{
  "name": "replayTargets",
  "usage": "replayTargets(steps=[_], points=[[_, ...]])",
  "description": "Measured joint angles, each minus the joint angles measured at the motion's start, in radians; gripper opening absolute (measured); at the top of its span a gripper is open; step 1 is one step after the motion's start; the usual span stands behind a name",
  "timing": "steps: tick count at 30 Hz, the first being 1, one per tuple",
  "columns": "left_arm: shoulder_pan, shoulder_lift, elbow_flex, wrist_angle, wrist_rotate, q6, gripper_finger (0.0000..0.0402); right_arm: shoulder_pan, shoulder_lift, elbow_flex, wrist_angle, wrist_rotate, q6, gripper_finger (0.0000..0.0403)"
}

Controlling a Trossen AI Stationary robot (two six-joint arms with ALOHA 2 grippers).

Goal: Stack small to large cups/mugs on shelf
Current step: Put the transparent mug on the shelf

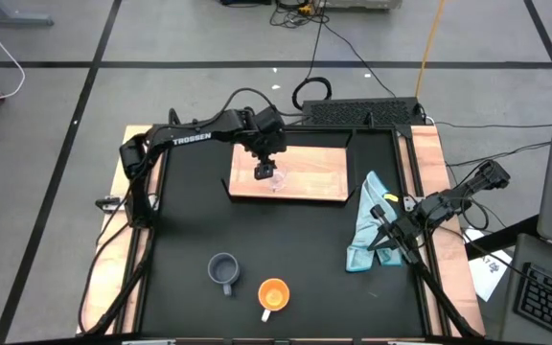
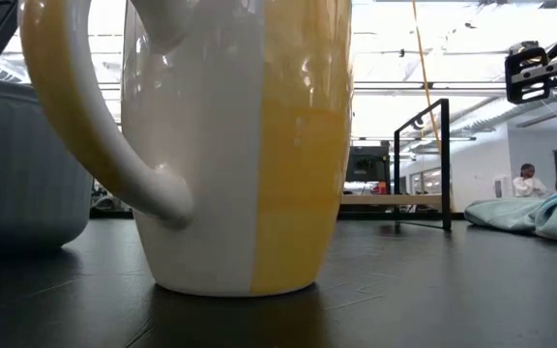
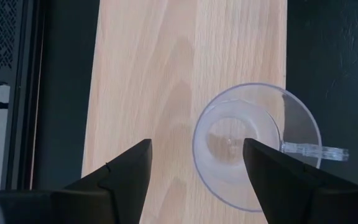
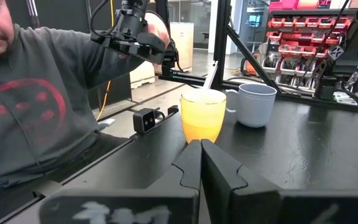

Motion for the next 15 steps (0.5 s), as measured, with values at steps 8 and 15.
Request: replayTargets(steps=[8,15], points=[[0.001,0.000,0.000,-0.016,-0.010,-0.027,0.0255,0.000,0.000,-0.001,-0.001,-0.001,0.000,0.0000],[0.008,0.006,0.000,-0.037,-0.010,-0.060,0.0255,0.000,0.000,-0.001,-0.002,-0.002,0.027,0.0000]])
